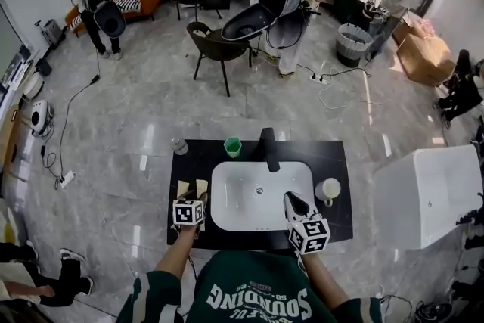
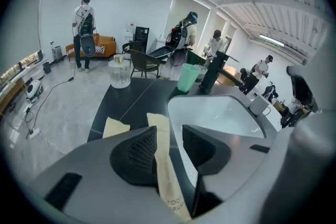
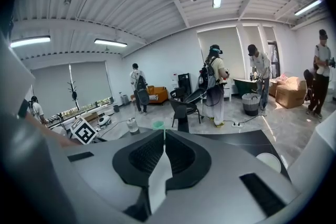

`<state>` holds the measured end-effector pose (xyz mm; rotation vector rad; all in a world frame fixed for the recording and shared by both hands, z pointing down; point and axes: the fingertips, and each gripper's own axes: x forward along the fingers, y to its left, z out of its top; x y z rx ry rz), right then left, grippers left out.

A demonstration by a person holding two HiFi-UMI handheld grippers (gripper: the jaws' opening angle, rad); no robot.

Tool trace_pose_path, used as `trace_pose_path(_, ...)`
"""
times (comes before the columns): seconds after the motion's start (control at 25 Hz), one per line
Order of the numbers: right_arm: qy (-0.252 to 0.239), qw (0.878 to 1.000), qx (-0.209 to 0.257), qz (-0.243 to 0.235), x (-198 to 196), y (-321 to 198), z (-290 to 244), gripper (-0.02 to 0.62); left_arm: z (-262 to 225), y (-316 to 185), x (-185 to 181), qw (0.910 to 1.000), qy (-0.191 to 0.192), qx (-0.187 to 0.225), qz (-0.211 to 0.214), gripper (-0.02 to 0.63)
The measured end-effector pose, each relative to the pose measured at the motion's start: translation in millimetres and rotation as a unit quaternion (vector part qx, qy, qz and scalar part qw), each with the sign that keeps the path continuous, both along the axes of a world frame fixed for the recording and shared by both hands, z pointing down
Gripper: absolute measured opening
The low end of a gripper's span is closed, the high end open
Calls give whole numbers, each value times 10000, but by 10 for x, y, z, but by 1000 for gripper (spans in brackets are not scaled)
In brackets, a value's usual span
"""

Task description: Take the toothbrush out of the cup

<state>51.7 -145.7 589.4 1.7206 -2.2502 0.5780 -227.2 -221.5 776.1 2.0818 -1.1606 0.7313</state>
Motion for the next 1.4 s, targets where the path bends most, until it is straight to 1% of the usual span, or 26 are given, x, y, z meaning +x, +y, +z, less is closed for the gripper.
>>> trace_pose_path(0.2, -56, 10000, 35, 3, 10, -164, -21, 41, -429, -28, 412, 9972, 377, 566, 326, 144)
trace_pose_path(0.32, 51, 9999, 114, -62, -65, -245, -52, 41, -712, -92, 679, 9907, 595, 1097, 538, 144)
trace_pose_path(0.44, 211, 9998, -31, -42, -126, -299, 16, 40, -992, -131, 855, 9829, 698, 1535, 735, 140)
trace_pose_path(0.52, 221, 9997, -137, -26, -168, -311, 75, 40, -1150, -125, 907, 9777, 716, 1785, 847, 92)
trace_pose_path(0.64, 298, 9995, -100, 33, -215, -318, 94, 40, -1335, -90, 936, 9704, 819, 2051, 976, 38)
trace_pose_path(0.72, 249, 9997, -12, 45, -263, -331, 59, 40, -1430, -52, 942, 9667, 928, 2124, 1083, 11)
trace_pose_path(0.92, 120, 9997, 214, 11, -407, -327, -33, 40, -1546, 39, 945, 9608, 971, 2244, 1307, 11)
trace_pose_path(1.16, 165, 9992, 328, 130, -438, -240, -25, 40, -1544, 129, 956, 9580, 1077, 2238, 1437, 11)
trace_pose_path(1.4, 162, 9992, 333, 115, -424, -236, -39, 40, -1561, 152, 944, 9565, 1049, 2268, 1505, 11)
